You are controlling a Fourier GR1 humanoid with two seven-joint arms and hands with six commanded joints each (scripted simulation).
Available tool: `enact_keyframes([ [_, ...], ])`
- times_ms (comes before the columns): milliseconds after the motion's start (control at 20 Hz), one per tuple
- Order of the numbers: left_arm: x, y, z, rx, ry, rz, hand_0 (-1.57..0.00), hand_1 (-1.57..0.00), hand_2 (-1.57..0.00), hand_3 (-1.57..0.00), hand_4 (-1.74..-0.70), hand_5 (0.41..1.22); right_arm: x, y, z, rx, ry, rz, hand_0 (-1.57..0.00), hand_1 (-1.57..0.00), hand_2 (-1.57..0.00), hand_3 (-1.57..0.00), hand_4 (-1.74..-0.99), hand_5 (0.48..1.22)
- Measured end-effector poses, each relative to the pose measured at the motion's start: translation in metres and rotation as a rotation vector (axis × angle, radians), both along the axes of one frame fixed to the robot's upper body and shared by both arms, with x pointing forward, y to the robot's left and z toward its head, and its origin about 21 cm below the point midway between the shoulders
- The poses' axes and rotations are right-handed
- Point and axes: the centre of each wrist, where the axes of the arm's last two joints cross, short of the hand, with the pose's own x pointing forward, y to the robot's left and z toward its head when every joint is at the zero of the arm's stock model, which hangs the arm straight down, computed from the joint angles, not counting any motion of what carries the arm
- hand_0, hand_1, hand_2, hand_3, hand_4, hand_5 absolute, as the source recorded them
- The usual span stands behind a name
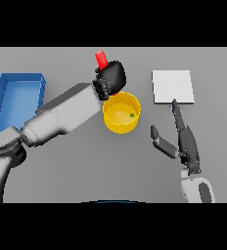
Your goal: Pick up the red beaker and tilt it to pour out 1 green nut into yellow bowl. Pick up the yellow bowl and place it on the metallic measuring scale.
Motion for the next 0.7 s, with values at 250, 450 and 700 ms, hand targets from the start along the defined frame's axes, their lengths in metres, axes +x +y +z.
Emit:
enact_keyframes([
  [250,-0.003,-0.022,0.004,0.183,-0.052,-0.087,-1.57,-1.57,-1.57,-1.57,-1.73,1.221,0.003,0.001,0.000,-0.003,-0.001,0.007,0.00,0.00,0.00,0.00,-1.059,0.672],
  [450,-0.004,-0.036,0.010,0.244,-0.088,-0.102,-1.57,-1.57,-1.57,-1.57,-1.73,1.221,0.001,0.007,0.000,-0.003,-0.020,0.011,0.00,0.00,0.00,0.00,-1.035,0.685],
  [700,0.018,-0.031,0.064,0.188,-0.130,-0.065,-1.57,-1.57,-1.57,-1.57,-1.73,1.221,0.000,-0.002,0.002,-0.018,-0.035,0.000,0.00,0.00,0.00,0.00,-1.030,0.682],
])
